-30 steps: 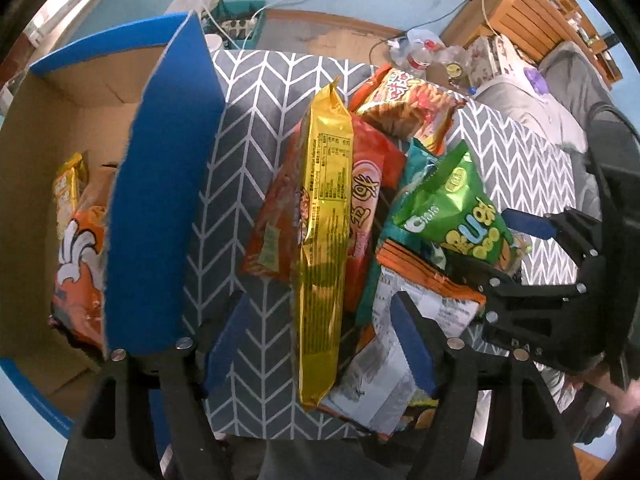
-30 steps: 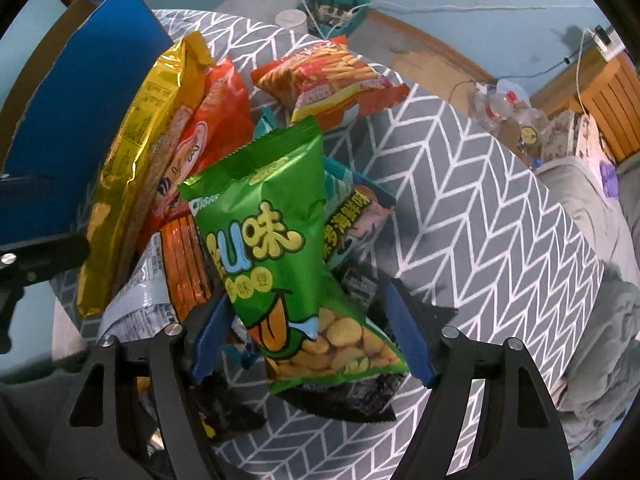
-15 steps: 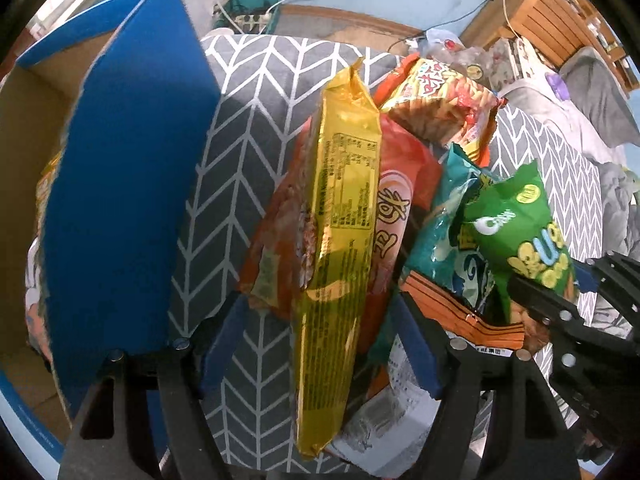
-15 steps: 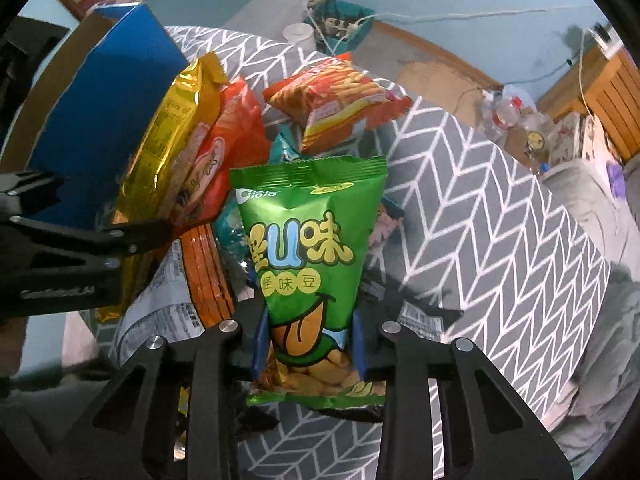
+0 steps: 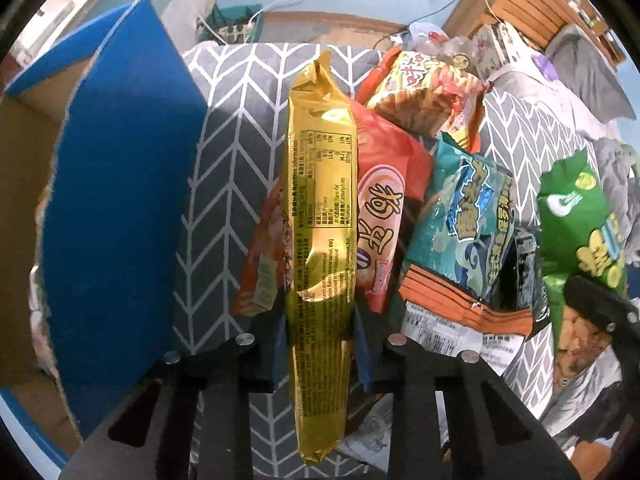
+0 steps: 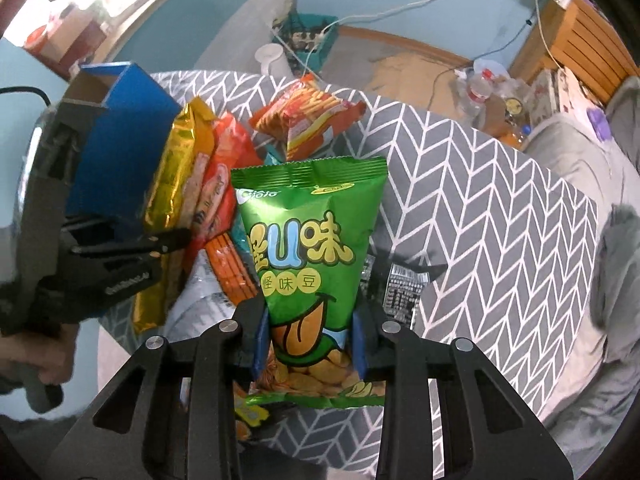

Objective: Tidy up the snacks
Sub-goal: 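Lift both held bags and carry them over the cardboard box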

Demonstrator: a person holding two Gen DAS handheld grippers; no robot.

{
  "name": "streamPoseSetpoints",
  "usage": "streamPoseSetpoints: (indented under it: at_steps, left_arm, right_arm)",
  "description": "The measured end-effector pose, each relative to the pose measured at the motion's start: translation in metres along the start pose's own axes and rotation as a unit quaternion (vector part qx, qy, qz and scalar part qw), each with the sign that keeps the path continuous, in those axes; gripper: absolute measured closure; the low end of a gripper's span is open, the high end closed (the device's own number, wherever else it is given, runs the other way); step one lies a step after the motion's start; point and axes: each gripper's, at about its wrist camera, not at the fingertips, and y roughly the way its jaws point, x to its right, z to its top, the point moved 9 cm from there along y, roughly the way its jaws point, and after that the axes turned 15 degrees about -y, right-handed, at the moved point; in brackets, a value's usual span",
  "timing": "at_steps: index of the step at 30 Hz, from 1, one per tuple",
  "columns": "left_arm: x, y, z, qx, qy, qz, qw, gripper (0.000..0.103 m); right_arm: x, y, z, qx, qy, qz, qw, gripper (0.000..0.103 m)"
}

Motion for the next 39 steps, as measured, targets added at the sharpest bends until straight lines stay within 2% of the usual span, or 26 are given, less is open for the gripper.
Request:
streamPoseSetpoints:
  at_steps: [10, 25, 39]
  left_arm:
    - [-0.006, -0.028, -0.006, 0.014, 0.007, -0.010, 0.9998, 0.075]
    - [-0.019, -0.108, -0.020, 0.051, 0.033, -0.034, 0.9976, 0.075]
    - [-0.076, -0.155, -0.017, 0.076, -0.018, -0.053, 0.9955, 0.075]
  right_arm:
    - [-0.010, -0.020, 0.004, 0.018, 0.029, 0.006, 0.999, 0.073]
    - [-0.039, -0.047, 0.007, 0.037, 0.039, 0.018, 0.998, 0.073]
    - [-0.087, -0.064, 0.034, 0.055, 0.016, 0.027, 0.998, 0.073]
